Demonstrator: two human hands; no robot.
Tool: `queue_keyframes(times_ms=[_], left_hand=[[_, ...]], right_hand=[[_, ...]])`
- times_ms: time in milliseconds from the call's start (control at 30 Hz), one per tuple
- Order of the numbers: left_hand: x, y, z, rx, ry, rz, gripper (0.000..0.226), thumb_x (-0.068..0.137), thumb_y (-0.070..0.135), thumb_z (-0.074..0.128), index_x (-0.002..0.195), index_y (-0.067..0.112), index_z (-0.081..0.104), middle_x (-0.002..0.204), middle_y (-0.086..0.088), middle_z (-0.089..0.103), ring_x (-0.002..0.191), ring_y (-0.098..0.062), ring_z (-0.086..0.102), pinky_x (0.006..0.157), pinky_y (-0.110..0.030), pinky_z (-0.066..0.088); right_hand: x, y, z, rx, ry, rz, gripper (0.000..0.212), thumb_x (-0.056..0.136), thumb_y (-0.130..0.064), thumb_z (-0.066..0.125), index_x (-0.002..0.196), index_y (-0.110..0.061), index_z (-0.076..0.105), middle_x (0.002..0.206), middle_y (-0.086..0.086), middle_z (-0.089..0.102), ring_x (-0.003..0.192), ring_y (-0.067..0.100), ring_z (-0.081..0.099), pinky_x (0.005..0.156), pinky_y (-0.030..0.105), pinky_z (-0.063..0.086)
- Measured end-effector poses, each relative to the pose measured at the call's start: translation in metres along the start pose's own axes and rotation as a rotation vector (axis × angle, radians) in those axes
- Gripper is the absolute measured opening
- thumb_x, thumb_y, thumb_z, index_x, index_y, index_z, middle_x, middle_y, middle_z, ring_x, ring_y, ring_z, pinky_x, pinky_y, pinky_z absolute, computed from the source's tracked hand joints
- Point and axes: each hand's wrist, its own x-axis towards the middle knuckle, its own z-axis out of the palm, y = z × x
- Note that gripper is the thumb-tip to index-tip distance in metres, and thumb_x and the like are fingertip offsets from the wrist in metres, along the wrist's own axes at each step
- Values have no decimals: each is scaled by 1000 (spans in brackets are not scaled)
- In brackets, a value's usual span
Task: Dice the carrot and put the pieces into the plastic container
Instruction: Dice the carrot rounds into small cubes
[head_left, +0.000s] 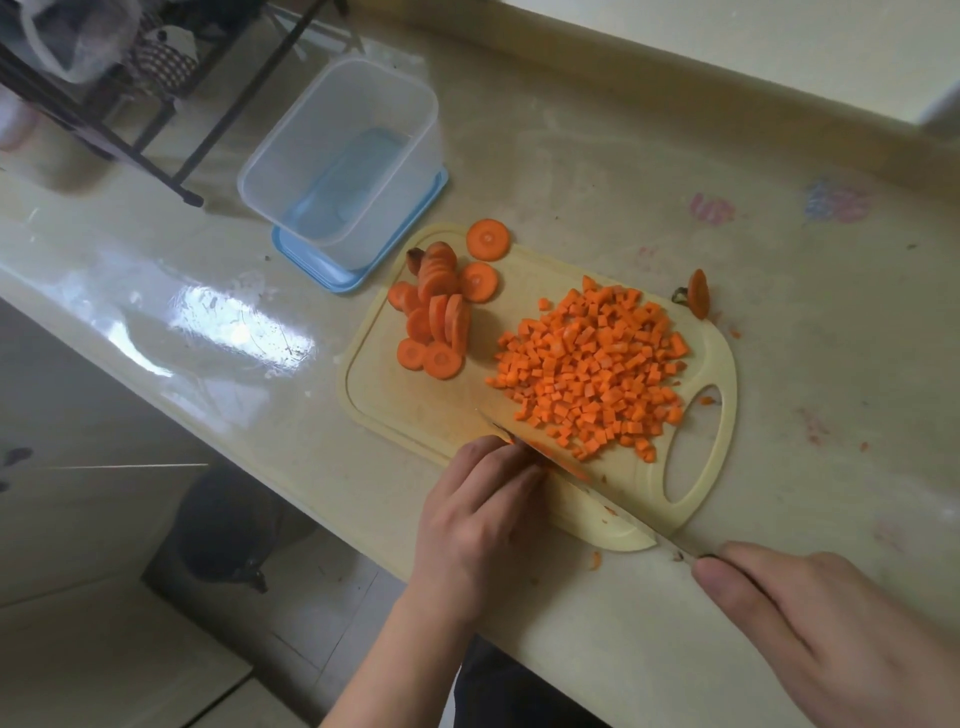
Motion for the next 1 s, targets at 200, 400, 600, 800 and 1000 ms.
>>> queue_keyframes(times_ms=[200,400,600,800,1000], left_hand=[[0,0,0,13,23,-24,21,79,-4,83,99,-4,77,107,-14,73,103,-31,67,89,-37,55],[1,0,1,22,38,-21,17,82,0,81,99,-2,78,107,-13,73,102,-30,67,89,-36,56],[-3,0,-1,2,89,-8,12,92,9,73,94,-1,78,99,-14,73,100,-28,67,90,-35,57],[0,3,-10,-104,256,-148,7,85,3,72,84,-3,76,88,-12,70,88,-26,68,82,-33,55],[-7,4,-11,-61,250,-192,13,85,7,66,79,-3,73,87,-11,69,89,-24,65,83,-31,54]], right_hand=[[7,-8,6,-53,3,-7,76,64,-87,-9,84,-42,49,72,-19,62,67,5,57,60,20,41],[31,-22,17,-27,35,-79,68,76,-79,3,65,-26,44,58,-2,55,57,13,53,57,32,43],[30,-12,5,115,76,-55,68,79,-77,19,57,-17,41,51,-2,49,49,13,45,51,26,36],[13,-23,6,125,60,-71,65,77,-75,20,68,-19,50,55,-3,56,51,11,51,51,23,37],[3,-25,10,96,42,-71,71,70,-88,9,80,-37,57,65,-15,63,62,3,59,61,22,43]])
